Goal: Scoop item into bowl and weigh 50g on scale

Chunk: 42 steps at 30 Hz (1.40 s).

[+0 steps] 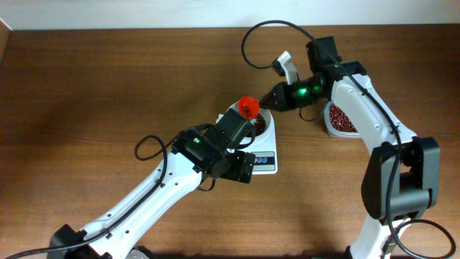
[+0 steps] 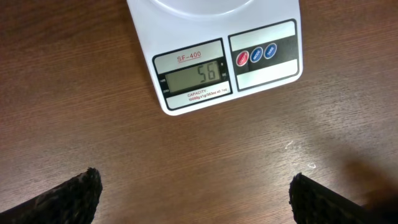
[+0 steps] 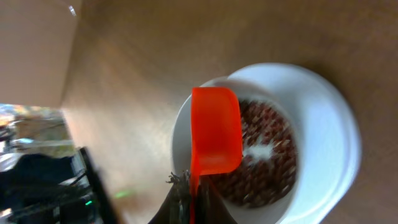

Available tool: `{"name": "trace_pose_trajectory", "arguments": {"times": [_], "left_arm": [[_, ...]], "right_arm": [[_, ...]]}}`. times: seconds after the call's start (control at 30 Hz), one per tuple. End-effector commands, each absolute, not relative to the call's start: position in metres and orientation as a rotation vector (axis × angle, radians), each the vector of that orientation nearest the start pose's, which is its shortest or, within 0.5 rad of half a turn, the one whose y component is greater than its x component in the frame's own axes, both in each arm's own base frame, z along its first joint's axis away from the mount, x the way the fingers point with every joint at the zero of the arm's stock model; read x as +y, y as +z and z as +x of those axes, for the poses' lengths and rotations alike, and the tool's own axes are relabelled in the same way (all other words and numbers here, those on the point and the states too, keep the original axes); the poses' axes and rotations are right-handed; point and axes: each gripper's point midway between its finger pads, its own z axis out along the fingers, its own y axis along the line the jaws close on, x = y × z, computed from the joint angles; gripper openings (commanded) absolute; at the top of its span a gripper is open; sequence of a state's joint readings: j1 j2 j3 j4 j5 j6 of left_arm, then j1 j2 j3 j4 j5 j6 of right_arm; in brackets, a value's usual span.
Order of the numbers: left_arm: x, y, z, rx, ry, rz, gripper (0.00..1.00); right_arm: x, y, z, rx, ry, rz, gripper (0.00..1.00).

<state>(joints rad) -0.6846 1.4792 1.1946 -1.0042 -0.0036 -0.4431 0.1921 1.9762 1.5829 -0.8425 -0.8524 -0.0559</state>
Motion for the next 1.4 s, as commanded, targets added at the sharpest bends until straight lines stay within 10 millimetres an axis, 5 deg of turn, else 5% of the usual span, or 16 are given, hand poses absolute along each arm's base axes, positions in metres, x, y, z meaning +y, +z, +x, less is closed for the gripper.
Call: {"name": "trace_pose_trajectory", "arguments": {"times": [0.0,0.2,0.53,0.9,1.3,1.37], "left_arm": [[-0.199,0.129,0.243,2.876,-0.224,0.333,0.99],[-0.199,0.129,0.243,2.876,-0.224,0.333,0.99],[-0.199,0.129,0.243,2.876,-0.224,0.333,0.99],[-0.199,0.129,0.243,2.876,-0.224,0.333,0.99],[-0.199,0.129,0.243,2.876,-0.224,0.333,0.99],[-0.199,0.129,0.243,2.876,-0.224,0.333,0.99]], "right_arm": [[0.214,0.165,0.396,2.552,1.293,-0.571,0.04],[0.194,0.193,0.402,2.594,1.022,-0.605,0.04],[0.194,0.171,0.401,2.65,0.666,-0.769,0.04],[0.207,0.198,0.41,2.57,0.639,-0.798,0.04],[0.21,0.188,0.404,2.615,0.364,-0.852,0.04],[0.222,0.194,0.4,2.581,0.461,-0.894,0.04]]}}
